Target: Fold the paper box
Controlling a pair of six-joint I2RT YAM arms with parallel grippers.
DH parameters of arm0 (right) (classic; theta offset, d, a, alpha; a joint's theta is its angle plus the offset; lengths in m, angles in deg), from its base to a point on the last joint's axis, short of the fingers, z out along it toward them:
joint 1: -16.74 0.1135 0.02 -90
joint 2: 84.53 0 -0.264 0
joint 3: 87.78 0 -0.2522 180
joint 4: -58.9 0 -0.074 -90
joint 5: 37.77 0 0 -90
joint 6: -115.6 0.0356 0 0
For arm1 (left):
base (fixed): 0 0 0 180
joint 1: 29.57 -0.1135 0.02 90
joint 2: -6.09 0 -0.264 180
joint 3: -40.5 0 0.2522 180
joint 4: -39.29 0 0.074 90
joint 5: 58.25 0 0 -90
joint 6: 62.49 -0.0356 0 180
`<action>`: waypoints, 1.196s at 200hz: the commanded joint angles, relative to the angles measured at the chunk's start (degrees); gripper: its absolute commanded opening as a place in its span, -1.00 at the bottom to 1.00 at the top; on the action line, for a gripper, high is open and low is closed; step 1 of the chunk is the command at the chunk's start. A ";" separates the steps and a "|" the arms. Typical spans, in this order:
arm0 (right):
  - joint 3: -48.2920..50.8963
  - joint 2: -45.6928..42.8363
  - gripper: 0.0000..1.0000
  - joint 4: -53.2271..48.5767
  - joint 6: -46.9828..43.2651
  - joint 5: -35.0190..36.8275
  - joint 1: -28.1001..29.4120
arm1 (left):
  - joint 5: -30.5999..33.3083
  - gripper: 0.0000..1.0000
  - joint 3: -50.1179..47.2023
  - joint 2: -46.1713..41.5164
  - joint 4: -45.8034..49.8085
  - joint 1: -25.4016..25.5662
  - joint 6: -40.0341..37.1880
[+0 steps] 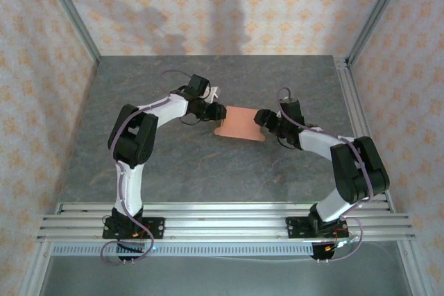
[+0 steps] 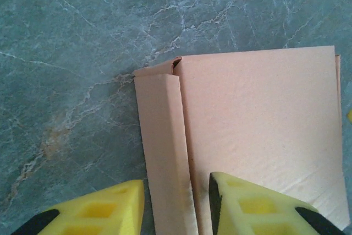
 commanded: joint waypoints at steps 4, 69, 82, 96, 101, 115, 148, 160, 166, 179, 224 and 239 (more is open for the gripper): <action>0.50 -1.03 0.52 1.18 0.62 0.53 -0.36 | -1.86 -0.46 0.73 1.18 0.82 -1.02 0.41; -1.08 0.76 0.52 2.96 2.02 -1.55 -0.42 | -7.30 -0.74 -2.65 0.87 -4.93 -2.47 2.46; -1.35 0.99 0.52 2.85 2.08 -2.05 -0.41 | -8.16 -0.75 -2.91 1.07 -5.47 -2.79 2.70; -1.45 1.44 0.55 3.27 2.44 -2.69 -0.45 | -8.64 -0.81 -2.99 1.38 -5.81 -3.00 2.96; -1.44 1.54 0.56 3.44 2.59 -2.94 -0.45 | -8.81 -0.83 -3.08 1.47 -6.00 -3.02 3.13; -1.41 1.95 0.58 4.12 3.09 -3.55 -0.47 | -9.42 -0.83 -3.09 2.08 -6.33 -3.33 3.58; -1.69 2.78 0.70 5.78 4.78 -4.72 -0.48 | -11.03 -0.85 -3.44 2.87 -7.63 -4.08 4.21; -2.04 3.39 0.78 6.23 5.60 -5.58 -0.41 | -11.28 -0.93 -3.44 3.09 -7.52 -4.31 3.91; -2.29 3.77 0.81 6.28 5.81 -5.92 -0.45 | -11.37 -0.94 -3.42 3.27 -7.40 -4.41 3.69; -2.81 4.41 0.84 6.12 6.34 -6.32 -0.41 | -11.58 -0.95 -3.52 3.54 -7.37 -4.72 3.54; -4.32 6.81 0.79 8.64 8.74 -9.62 -0.41 | -12.15 -0.94 -3.46 3.78 -7.15 -5.04 2.96; -4.53 7.88 0.72 11.64 10.64 -12.25 -0.49 | -12.12 -0.95 -3.17 4.00 -6.87 -5.10 2.82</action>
